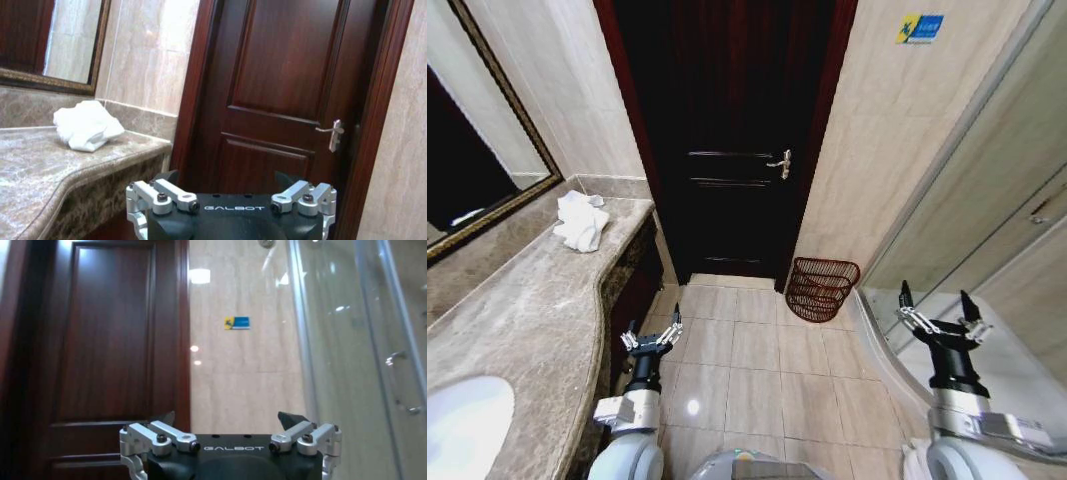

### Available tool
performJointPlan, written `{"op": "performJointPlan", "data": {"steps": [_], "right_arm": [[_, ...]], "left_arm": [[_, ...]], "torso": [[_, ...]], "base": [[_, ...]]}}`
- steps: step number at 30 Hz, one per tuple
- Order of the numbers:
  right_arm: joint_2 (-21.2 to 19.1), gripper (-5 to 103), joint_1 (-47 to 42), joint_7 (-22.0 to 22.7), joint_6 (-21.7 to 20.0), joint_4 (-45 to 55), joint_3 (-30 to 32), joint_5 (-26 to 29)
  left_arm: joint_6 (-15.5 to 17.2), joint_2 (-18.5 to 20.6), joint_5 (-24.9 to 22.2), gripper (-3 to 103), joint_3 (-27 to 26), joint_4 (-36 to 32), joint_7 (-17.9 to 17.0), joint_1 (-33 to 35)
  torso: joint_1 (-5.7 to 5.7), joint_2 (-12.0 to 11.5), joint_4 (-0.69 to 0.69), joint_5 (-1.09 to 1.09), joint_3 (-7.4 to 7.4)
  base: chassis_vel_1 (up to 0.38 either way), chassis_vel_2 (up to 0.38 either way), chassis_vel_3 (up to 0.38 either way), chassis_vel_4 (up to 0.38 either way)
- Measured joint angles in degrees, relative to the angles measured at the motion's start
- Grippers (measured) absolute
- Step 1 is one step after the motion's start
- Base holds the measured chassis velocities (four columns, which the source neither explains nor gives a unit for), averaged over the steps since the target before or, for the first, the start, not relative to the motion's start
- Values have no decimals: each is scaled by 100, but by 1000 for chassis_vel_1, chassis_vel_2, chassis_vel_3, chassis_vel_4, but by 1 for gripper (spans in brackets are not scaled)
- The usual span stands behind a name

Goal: Discard the used towel into the hamper.

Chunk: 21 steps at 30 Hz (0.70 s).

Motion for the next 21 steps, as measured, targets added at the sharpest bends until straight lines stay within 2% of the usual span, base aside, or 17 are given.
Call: {"op": "performJointPlan", "data": {"steps": [4, 8, 10, 11, 13, 18, 21], "right_arm": [[-53, 100, -56, -94, 53, 21, 9, 193], [-217, 100, -29, -158, 137, -30, 28, 360], [-266, 100, -46, -190, 203, -45, 18, 370], [-266, 100, -46, -190, 203, -45, 18, 370], [-236, 100, -56, -204, 231, -10, -39, 408], [-293, 100, -135, -178, 312, 98, -152, 398], [-195, 100, -227, -169, 397, 131, -119, 422]], "left_arm": [[2, 0, -15, 97, -25, 10, 90, 64], [-56, 11, -296, 97, -182, 239, 299, 83], [-276, 26, -442, 98, -318, 488, 557, 126], [-276, 26, -442, 98, -318, 488, 557, 126], [-486, 3, -425, 99, -384, 613, 764, 225], [-418, -2, -487, 99, -386, 611, 720, 258], [-374, -2, -528, 99, -330, 587, 656, 287]], "torso": [[0, 0, -1, 0, 0], [0, 0, 0, 0, 0], [0, 0, 0, -1, 0], [0, 0, 0, -1, 0], [0, 0, 0, 0, 0], [0, 0, 1, 0, 0], [0, 0, -1, -2, 0]], "base": [[0, 0, 0, 0], [0, 0, 0, 0], [0, 0, 0, 0], [0, 0, 0, 0], [0, 0, 0, 0], [0, 0, 0, 0], [0, 0, 0, 0]]}}
